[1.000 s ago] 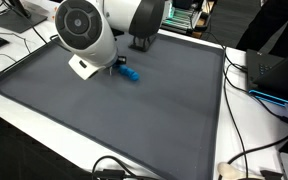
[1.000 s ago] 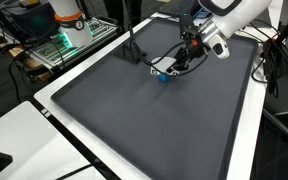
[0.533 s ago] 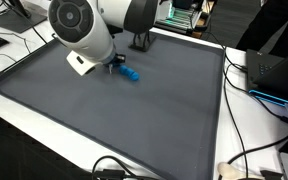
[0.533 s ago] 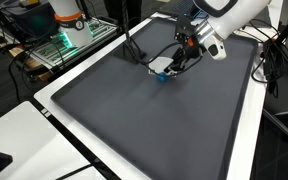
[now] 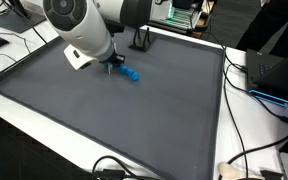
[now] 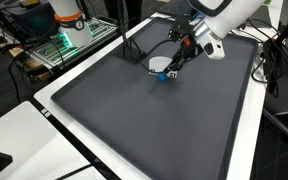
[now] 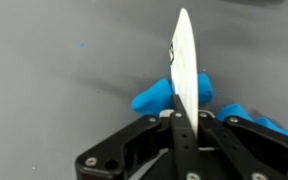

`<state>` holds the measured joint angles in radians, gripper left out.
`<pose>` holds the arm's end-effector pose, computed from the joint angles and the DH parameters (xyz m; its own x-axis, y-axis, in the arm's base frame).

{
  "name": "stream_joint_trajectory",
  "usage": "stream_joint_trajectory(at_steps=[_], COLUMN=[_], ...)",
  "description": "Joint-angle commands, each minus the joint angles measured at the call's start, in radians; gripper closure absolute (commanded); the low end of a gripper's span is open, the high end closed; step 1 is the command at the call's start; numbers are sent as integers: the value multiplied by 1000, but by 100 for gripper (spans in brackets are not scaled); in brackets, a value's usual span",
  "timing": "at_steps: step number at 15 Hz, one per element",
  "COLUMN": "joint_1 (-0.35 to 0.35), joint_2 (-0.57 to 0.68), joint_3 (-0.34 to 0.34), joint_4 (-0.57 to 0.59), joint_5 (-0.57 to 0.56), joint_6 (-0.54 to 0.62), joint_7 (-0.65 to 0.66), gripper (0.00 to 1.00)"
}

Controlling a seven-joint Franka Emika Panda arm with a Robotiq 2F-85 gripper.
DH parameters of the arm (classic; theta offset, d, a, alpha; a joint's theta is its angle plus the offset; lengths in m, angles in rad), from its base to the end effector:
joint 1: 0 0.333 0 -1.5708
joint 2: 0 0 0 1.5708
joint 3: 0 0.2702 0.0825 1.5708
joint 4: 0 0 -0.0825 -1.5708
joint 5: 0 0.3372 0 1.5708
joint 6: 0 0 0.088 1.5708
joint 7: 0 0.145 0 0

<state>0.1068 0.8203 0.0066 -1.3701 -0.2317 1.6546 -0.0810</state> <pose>0.5799 0.0340 0.1615 0.8286 0.1937 -0.5253 0.3088 -0.9407 0.1402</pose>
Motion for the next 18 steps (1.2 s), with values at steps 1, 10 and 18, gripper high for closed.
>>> stream_joint_trajectory(at_steps=[1,10,18], joint_1=[2,12,13], joint_2=[-11,4,3], joint_3=[-2,-1,1], joint_4=[-33,3,-36], joint_5=[-5,-5,-17], joint_6=[72,72,23], joint_7=[49,90,48], gripper=[99,99,99])
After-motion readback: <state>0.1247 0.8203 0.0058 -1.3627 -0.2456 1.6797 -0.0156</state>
